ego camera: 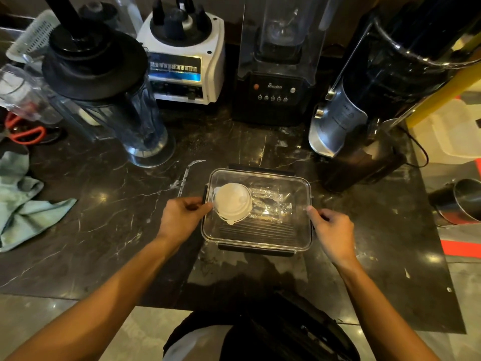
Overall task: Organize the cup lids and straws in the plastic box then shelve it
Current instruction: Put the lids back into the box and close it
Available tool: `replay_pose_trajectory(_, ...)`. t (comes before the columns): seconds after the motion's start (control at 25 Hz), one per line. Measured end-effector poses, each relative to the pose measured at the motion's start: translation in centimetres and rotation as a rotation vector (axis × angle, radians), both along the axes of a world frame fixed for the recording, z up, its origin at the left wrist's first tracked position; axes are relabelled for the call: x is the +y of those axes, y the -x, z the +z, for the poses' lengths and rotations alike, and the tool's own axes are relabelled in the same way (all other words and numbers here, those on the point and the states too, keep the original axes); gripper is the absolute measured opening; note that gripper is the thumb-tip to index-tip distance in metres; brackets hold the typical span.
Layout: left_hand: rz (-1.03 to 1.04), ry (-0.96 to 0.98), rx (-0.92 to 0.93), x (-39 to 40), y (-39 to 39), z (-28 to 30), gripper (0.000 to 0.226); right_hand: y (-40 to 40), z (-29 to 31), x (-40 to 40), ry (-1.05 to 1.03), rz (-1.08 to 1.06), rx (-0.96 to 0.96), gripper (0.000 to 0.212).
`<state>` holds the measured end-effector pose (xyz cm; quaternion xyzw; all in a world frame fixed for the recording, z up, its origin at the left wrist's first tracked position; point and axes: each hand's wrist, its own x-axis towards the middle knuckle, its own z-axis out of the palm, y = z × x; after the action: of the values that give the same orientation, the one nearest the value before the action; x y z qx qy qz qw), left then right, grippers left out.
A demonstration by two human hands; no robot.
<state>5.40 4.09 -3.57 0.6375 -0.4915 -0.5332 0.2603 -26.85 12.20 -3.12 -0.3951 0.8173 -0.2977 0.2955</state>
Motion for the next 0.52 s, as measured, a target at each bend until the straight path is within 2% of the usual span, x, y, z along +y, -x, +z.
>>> replay_pose_trajectory(0.16, -0.031, 0.001, -0.032, -1.0, 0.1, -0.7, 0.013, 0.0, -0.1, -0.4, -0.010, -0.059, -0.096, 0.032)
replay_pose_trajectory(0.24, -0.085, 0.039, -0.071, -1.2, 0.2, -0.5, 0.022, -0.1, 0.0, -0.8, -0.022, -0.024, 0.045, 0.033)
replay_pose_trajectory(0.32, -0.203, 0.173, -0.270, -0.9, 0.6, -0.3, 0.055, -0.6, 0.4, -2.0, 0.020, 0.078, 0.303, 0.035)
replay_pose_trajectory(0.4, -0.356, 0.286, -0.415, -0.3, 1.6, 0.8, 0.100, -1.0, 0.9, -4.1, 0.105, 0.292, 0.413, 0.043)
replay_pose_trajectory(0.44, -0.445, 0.371, -0.465, 0.0, 2.2, 1.3, 0.113, -1.3, 1.1, -5.4, 0.110, 0.408, 0.440, 0.046)
replay_pose_trajectory(0.52, -0.646, 0.563, -0.589, 0.5, 3.3, 1.5, 0.123, -1.6, 1.4, -7.6, 0.056, 0.567, 0.474, 0.050)
